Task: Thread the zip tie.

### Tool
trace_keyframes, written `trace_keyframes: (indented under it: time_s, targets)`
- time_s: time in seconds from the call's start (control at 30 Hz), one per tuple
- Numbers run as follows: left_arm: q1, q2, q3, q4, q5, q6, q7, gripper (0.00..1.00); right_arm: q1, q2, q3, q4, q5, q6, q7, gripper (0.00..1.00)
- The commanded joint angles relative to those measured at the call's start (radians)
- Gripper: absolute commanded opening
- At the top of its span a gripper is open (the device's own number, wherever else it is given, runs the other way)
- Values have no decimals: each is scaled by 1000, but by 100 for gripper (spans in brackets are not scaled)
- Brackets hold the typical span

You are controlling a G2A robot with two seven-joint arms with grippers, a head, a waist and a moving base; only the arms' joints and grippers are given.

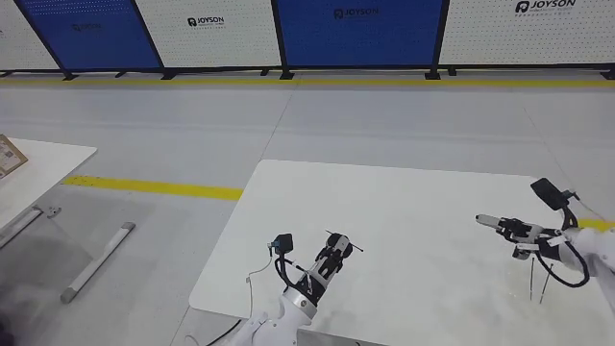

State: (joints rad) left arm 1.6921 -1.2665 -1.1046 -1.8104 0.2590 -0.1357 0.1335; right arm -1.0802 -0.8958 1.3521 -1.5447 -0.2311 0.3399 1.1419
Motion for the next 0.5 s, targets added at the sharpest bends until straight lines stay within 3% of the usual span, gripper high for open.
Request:
trace_keyframes:
  time_s: [0.0,0.17,0.33,0.47]
  targets:
    - [0,0,0,0,0,0,0,0,0,0,0,0,0,0,0,100]
    - [0,0,0,0,0,0,0,0,-5,0,1,5,-10,0,-19,100]
    - [0,0,0,0,0,0,0,0,-38,11,52,-13,-132,0,-36,100]
    - [0,0,0,0,0,0,0,0,-98,25,111,-113,-244,0,95,100]
